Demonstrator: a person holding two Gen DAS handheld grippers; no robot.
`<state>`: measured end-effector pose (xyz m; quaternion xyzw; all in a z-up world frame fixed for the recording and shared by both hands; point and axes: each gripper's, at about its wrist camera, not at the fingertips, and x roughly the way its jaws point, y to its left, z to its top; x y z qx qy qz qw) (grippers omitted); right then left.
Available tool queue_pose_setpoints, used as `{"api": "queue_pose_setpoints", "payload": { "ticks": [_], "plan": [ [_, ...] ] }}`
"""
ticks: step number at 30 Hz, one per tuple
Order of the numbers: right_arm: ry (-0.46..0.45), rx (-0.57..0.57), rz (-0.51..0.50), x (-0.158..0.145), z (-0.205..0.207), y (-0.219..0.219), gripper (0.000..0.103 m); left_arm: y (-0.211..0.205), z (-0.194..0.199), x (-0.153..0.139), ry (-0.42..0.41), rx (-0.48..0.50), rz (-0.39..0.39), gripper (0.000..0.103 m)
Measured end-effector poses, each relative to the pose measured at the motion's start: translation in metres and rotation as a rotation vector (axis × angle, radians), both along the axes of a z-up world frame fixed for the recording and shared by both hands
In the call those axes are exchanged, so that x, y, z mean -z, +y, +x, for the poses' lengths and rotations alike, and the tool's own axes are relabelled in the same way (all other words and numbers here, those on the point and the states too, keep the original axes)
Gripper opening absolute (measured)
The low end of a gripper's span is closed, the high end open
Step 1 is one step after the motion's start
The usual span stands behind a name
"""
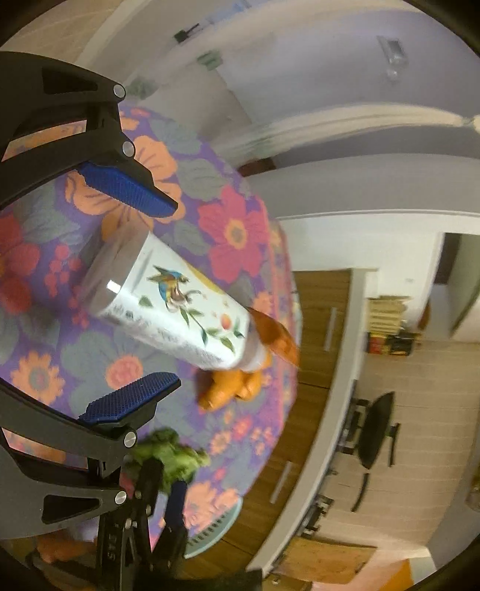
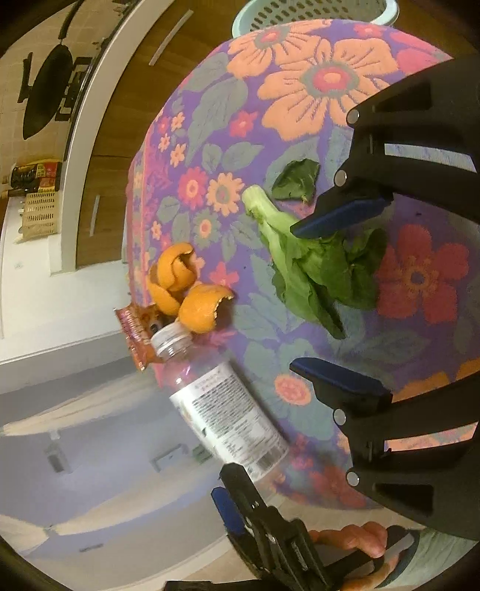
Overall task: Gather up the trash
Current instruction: 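Grasp the white plastic bottle with the left gripper while the right grasps the bok choy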
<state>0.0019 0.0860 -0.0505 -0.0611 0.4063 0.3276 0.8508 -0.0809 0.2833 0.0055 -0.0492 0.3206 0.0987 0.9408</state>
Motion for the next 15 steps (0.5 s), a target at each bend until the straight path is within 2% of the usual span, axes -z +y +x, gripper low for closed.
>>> {"api": "queue_pose_setpoints", "payload": {
  "ticks": [4, 9, 10, 12, 15],
  "plan": [
    [0.013, 0.024, -0.031, 0.005, 0.004, -0.001, 0.063, 0.007, 0.017, 0.015, 0.052, 0.011, -0.042, 0.083],
    [0.045, 0.049, -0.034, 0.008, 0.014, -0.015, 0.062, -0.005, 0.017, 0.019, 0.066, 0.007, -0.016, 0.082],
    [0.043, 0.054, -0.032, 0.008, 0.015, -0.021, 0.054, -0.008, 0.016, 0.018, 0.07, 0.004, -0.005, 0.074],
    [0.051, 0.048, -0.025, 0.007, 0.017, -0.028, 0.044, -0.016, 0.016, 0.016, 0.095, -0.001, 0.019, 0.068],
    [0.083, 0.03, 0.02, 0.007, 0.022, -0.045, 0.04, -0.027, 0.017, 0.012, 0.13, 0.001, 0.034, 0.063]
  ]
}}
